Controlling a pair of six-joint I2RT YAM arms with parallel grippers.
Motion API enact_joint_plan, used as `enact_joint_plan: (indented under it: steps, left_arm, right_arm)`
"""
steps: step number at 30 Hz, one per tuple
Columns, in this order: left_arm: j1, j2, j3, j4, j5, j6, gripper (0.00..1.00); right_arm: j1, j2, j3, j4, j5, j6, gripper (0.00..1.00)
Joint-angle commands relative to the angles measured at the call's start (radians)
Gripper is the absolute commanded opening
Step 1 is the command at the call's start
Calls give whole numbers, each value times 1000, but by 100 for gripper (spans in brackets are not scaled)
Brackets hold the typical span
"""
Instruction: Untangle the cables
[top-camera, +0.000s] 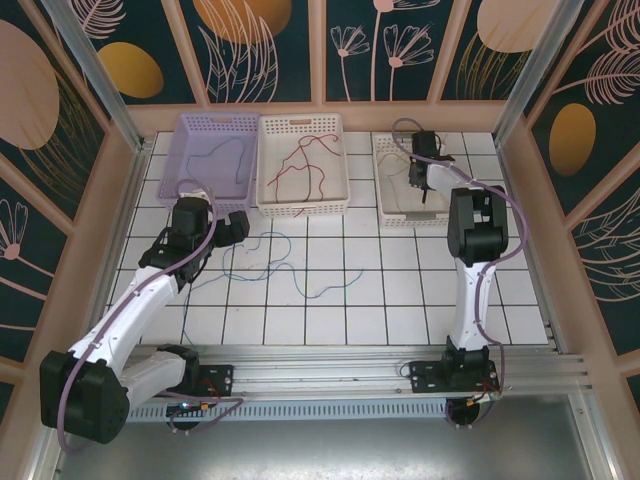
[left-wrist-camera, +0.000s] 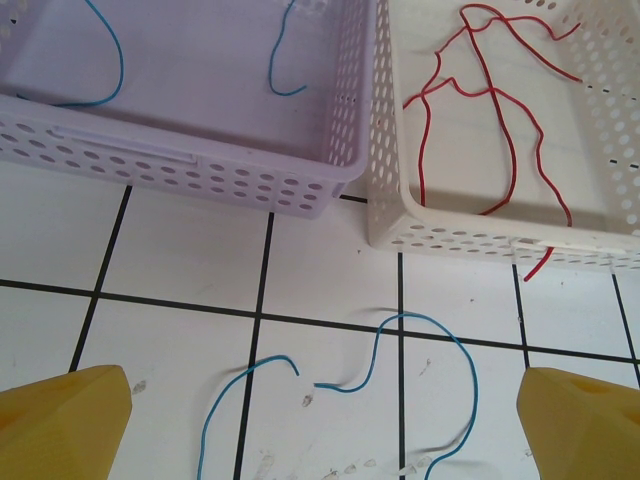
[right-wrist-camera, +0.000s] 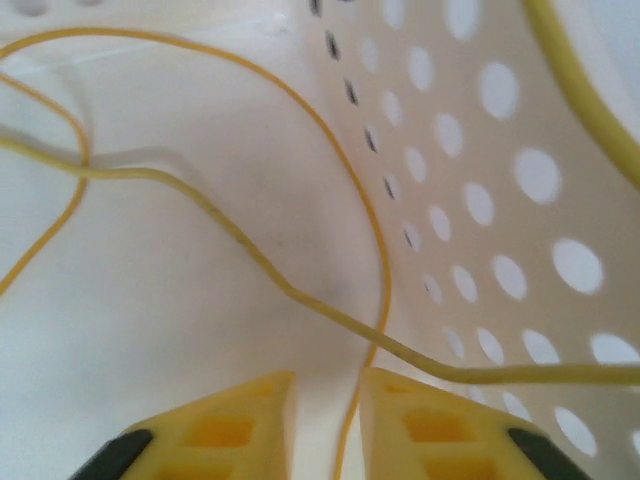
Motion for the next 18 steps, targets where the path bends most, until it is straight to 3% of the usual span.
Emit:
enact_joint_plan:
  steps: [1, 7, 14, 18]
  left_arm:
    - [-5, 4, 14, 0, -4, 16, 98]
    - [-5, 7, 16, 1, 0, 17, 98]
    - [-3, 7, 16, 1, 2, 17, 98]
    - [-5, 6, 16, 1, 4, 17, 99]
  right_arm:
    - [17, -27, 9, 29, 15, -22, 14]
    - [25, -35, -7, 49, -38, -35, 0]
    - [49, -107, -61, 72, -118, -1, 0]
    - [79, -220, -128, 97, -151, 25, 21]
